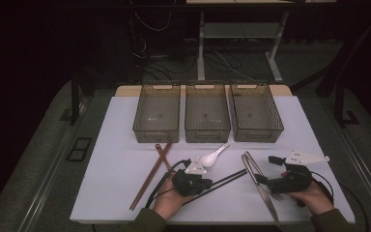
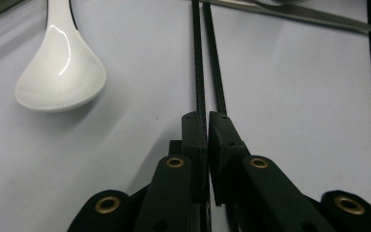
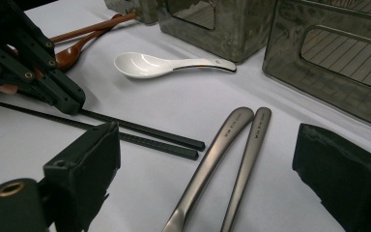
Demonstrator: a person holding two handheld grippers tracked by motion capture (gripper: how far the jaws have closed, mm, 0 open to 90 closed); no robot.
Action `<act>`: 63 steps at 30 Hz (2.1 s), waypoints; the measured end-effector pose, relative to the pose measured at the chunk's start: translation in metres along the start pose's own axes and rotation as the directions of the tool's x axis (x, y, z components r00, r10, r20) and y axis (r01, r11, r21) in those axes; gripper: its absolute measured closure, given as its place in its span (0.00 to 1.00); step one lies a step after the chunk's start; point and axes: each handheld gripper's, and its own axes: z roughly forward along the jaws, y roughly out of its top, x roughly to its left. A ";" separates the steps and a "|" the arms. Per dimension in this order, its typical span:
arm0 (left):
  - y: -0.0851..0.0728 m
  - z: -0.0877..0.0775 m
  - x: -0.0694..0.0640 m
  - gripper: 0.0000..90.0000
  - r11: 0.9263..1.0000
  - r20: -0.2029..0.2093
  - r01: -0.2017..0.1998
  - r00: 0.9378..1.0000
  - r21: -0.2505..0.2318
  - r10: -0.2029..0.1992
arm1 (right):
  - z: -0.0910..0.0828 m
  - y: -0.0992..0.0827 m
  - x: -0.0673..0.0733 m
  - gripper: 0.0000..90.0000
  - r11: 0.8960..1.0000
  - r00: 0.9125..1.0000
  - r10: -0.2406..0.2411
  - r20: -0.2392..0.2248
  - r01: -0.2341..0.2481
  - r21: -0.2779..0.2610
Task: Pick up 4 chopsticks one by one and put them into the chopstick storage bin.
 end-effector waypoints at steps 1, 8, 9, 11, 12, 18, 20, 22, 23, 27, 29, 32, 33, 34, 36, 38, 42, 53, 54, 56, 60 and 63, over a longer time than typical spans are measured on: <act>0.000 -0.001 0.000 0.95 1.000 0.003 0.008 1.000 -0.004 -0.008 | 0.000 0.000 0.000 0.11 1.000 1.000 0.000 -0.001 0.000 0.000; 0.002 -0.007 0.002 0.95 1.000 0.013 0.013 1.000 -0.025 -0.013 | 0.000 0.000 0.000 0.11 1.000 1.000 -0.002 -0.001 0.002 -0.001; 0.002 -0.008 0.002 0.95 0.999 0.013 0.015 1.000 -0.028 -0.015 | 0.000 0.000 0.000 0.11 1.000 1.000 -0.001 -0.001 0.001 -0.001; 0.002 -0.010 0.003 0.95 0.999 0.015 0.016 1.000 -0.036 -0.015 | 0.000 0.000 -0.001 0.11 1.000 1.000 -0.002 -0.002 0.002 -0.001; 0.002 -0.011 0.003 0.95 0.999 0.016 0.019 1.000 -0.044 -0.019 | 0.000 0.000 0.000 0.11 1.000 1.000 -0.001 -0.001 0.001 0.000; 0.003 -0.016 0.005 0.95 0.998 0.020 0.022 1.000 -0.053 -0.021 | 0.000 0.000 0.000 0.11 1.000 1.000 -0.002 -0.001 0.002 -0.001; 0.004 -0.017 0.005 0.95 0.998 0.023 0.026 0.999 -0.058 -0.024 | 0.000 0.000 -0.001 0.11 1.000 1.000 -0.002 -0.001 0.002 -0.002; 0.004 -0.019 0.006 0.95 0.997 0.025 0.030 0.999 -0.065 -0.029 | 0.000 0.000 -0.001 0.11 1.000 1.000 -0.002 -0.001 0.002 -0.002; 0.004 -0.020 0.006 0.95 0.997 0.027 0.034 0.999 -0.072 -0.032 | 0.000 0.000 -0.001 0.11 1.000 1.000 -0.002 -0.001 0.002 -0.002; 0.004 -0.025 0.008 0.95 0.996 0.033 0.034 0.999 -0.086 -0.032 | 0.000 0.000 -0.001 0.11 1.000 1.000 -0.002 -0.002 0.002 0.000; 0.004 -0.028 0.009 0.95 0.995 0.039 0.033 0.999 -0.093 -0.030 | 0.000 0.000 0.000 0.11 1.000 1.000 -0.002 -0.002 0.002 0.000; 0.004 -0.032 0.010 0.95 0.993 0.043 0.033 0.999 -0.110 -0.028 | 0.000 0.000 -0.001 0.11 1.000 1.000 -0.002 -0.002 0.002 0.001; 0.004 -0.034 0.010 0.95 0.993 0.043 0.030 0.999 -0.113 -0.026 | 0.000 0.000 -0.001 0.11 1.000 1.000 -0.004 -0.002 0.004 0.001; 0.004 -0.035 0.011 0.95 0.993 0.043 0.028 0.999 -0.118 -0.023 | 0.000 0.000 0.000 0.11 1.000 1.000 -0.003 -0.002 0.003 0.001; 0.004 -0.038 0.011 0.95 0.991 0.047 0.035 0.998 -0.131 -0.029 | 0.000 0.000 0.000 0.11 1.000 1.000 -0.004 -0.001 0.004 0.000; 0.004 -0.041 0.011 0.95 0.989 0.050 0.037 0.998 -0.141 -0.030 | 0.000 0.000 0.000 0.11 1.000 1.000 -0.005 -0.002 0.005 0.000; 0.004 -0.045 0.012 0.95 0.987 0.049 0.042 0.998 -0.154 -0.035 | 0.000 0.000 0.000 0.11 1.000 1.000 -0.004 -0.003 0.004 0.000; 0.004 -0.058 0.020 0.95 0.980 0.031 0.060 0.998 -0.189 -0.055 | 0.001 0.000 0.000 0.11 1.000 1.000 -0.009 -0.001 0.009 0.003; 0.005 -0.059 0.021 0.95 0.980 0.029 0.061 0.998 -0.188 -0.056 | 0.000 0.000 0.000 0.11 1.000 1.000 -0.007 -0.001 0.007 0.004; 0.005 -0.061 0.022 0.95 0.980 0.029 0.062 0.998 -0.191 -0.057 | 0.000 0.000 0.000 0.11 1.000 1.000 -0.007 0.000 0.007 0.003; 0.007 -0.066 0.026 0.95 0.977 0.024 0.062 0.998 -0.202 -0.058 | 0.000 0.000 0.000 0.11 1.000 1.000 -0.006 -0.001 0.006 0.003; 0.008 -0.071 0.029 0.95 0.976 0.017 0.064 0.998 -0.207 -0.062 | 0.000 0.000 0.000 0.11 1.000 1.000 -0.004 0.000 0.004 0.002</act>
